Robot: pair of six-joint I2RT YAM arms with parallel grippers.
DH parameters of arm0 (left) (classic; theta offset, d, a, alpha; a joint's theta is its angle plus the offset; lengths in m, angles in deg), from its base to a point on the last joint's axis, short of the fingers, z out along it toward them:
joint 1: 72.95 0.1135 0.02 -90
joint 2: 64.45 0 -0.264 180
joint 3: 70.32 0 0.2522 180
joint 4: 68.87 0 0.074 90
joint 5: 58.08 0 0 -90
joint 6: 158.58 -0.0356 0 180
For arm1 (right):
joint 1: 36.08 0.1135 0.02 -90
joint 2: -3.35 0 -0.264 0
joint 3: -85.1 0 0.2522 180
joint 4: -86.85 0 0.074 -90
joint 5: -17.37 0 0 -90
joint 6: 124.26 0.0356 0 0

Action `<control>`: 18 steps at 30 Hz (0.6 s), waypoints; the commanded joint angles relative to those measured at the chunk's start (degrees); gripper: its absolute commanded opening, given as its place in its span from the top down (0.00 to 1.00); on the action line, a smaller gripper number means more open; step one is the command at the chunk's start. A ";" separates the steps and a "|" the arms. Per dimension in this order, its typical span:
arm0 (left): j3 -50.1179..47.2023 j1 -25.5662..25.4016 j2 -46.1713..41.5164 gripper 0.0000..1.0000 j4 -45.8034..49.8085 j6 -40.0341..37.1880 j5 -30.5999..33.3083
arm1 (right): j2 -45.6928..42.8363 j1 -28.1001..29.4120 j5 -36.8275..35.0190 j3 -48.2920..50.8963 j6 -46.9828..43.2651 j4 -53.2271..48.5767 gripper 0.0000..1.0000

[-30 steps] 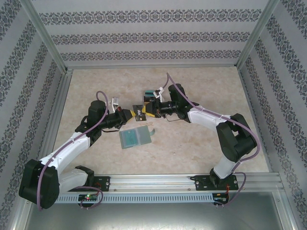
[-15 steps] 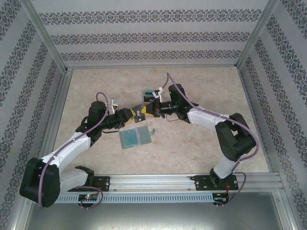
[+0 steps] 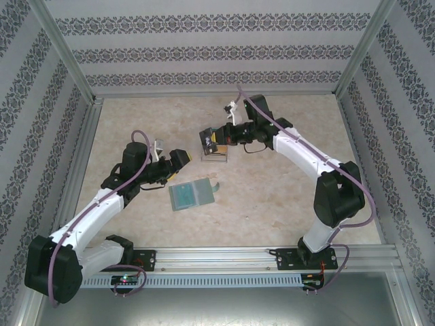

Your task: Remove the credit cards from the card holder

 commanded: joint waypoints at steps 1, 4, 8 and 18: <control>2.36 0.86 -2.23 0.01 7.36 -4.61 4.80 | 2.11 0.08 -12.18 -3.71 -17.60 -11.57 1.00; 3.39 0.90 -3.17 0.01 9.81 -6.20 6.80 | 2.85 0.40 -17.11 -5.31 -24.45 -11.34 1.00; 4.76 0.92 -4.18 0.01 12.97 -8.13 10.15 | 4.46 2.51 -23.83 -7.47 -36.56 -13.10 1.00; 5.37 1.01 -3.39 0.01 13.70 -9.49 10.29 | 10.62 9.25 -43.44 -10.08 -63.05 -11.20 1.00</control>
